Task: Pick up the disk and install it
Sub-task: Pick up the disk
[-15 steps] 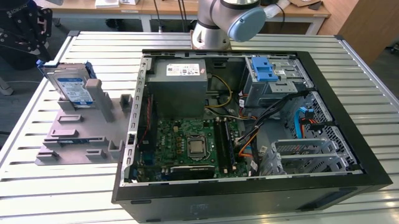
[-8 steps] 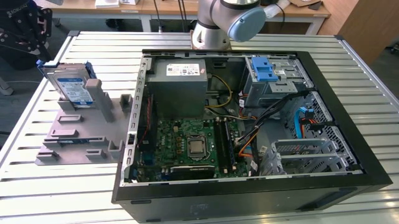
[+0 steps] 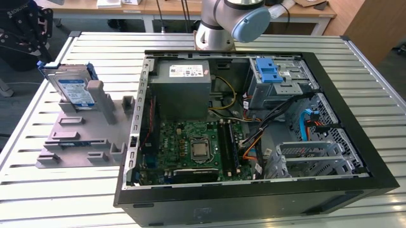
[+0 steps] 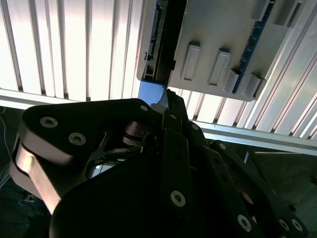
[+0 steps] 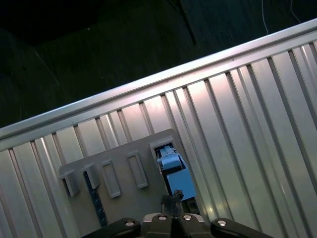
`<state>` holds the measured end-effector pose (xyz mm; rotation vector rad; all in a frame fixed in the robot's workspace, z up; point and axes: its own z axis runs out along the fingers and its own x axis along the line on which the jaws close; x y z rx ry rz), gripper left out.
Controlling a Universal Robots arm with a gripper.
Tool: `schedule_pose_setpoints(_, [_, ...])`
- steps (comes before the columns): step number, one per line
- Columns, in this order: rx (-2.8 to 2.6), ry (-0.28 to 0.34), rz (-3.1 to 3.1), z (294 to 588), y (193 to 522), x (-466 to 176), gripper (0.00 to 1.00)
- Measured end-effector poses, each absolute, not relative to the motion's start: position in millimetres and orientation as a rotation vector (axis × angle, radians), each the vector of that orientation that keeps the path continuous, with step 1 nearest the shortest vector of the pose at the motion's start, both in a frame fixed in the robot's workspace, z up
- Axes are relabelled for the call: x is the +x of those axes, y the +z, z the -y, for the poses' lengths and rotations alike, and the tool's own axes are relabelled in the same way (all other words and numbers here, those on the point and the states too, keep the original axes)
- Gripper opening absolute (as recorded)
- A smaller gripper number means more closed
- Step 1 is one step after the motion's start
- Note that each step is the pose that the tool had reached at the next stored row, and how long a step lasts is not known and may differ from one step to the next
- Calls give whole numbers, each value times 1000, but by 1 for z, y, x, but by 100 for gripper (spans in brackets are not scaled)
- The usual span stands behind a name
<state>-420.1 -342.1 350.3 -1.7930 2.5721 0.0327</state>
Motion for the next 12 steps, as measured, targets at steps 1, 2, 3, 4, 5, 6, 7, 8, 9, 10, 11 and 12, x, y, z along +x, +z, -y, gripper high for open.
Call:
schedule_pose_setpoints(1, [-1794, 33, -2572, 342, 350, -420, 11])
schedule_pose_setpoints(2, [-1794, 33, -2571, 342, 350, -420, 11])
schedule_pose_setpoints(3, [-1797, 33, -2569, 342, 350, -420, 11])
schedule_pose_setpoints(4, [-1799, 32, -2568, 342, 350, -420, 11])
schedule_pose_setpoints(5, [-1799, 32, -2567, 342, 350, -420, 11])
schedule_pose_setpoints(6, [-1799, 32, -2567, 342, 350, -420, 11])
schedule_pose_setpoints(7, [-1800, 33, -2567, 342, 350, -420, 11])
schedule_pose_setpoints(8, [-1800, 32, -2567, 342, 350, -420, 11])
schedule_pose_setpoints(9, [-1800, 32, -2567, 342, 350, -420, 11])
schedule_pose_setpoints(10, [-1800, 32, -2567, 342, 350, -420, 11])
schedule_pose_setpoints(11, [-1800, 32, -2567, 342, 350, -420, 11])
schedule_pose_setpoints(12, [-1800, 32, -2567, 342, 350, -420, 11])
